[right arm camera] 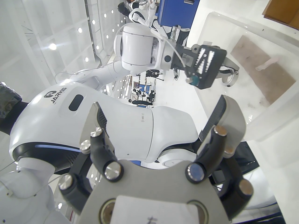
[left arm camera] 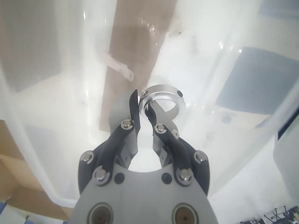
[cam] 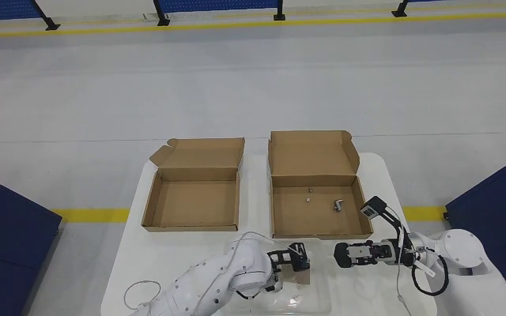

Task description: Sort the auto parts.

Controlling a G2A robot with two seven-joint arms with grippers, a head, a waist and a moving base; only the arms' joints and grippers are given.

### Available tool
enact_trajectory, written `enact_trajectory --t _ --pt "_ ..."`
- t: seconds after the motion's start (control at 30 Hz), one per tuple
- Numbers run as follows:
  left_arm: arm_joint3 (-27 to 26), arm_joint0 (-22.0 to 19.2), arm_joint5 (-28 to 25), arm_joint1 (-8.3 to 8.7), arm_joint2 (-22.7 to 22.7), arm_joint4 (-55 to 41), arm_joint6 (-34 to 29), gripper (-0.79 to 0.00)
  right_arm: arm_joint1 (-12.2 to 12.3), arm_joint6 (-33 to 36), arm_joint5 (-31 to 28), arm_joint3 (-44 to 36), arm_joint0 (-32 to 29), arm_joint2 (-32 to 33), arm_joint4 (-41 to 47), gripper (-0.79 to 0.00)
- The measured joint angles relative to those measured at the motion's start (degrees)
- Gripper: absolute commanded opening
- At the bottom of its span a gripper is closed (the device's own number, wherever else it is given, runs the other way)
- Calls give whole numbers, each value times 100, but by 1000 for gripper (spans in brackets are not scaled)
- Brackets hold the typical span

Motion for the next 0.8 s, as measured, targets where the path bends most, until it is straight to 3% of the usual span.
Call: enact_trajectory --t 0.27,0.57,0.8 --pt "-624 332 -1063 358 -884 -711 692 -785 0 0 0 0 0 0 0 0" --pt "-569 370 -1154 367 -914 -771 877 -785 0 0 0 0 0 0 0 0" --pt "113 397 -3167 577 -1708 -1715 2991 -785 0 0 0 0 0 0 0 0"
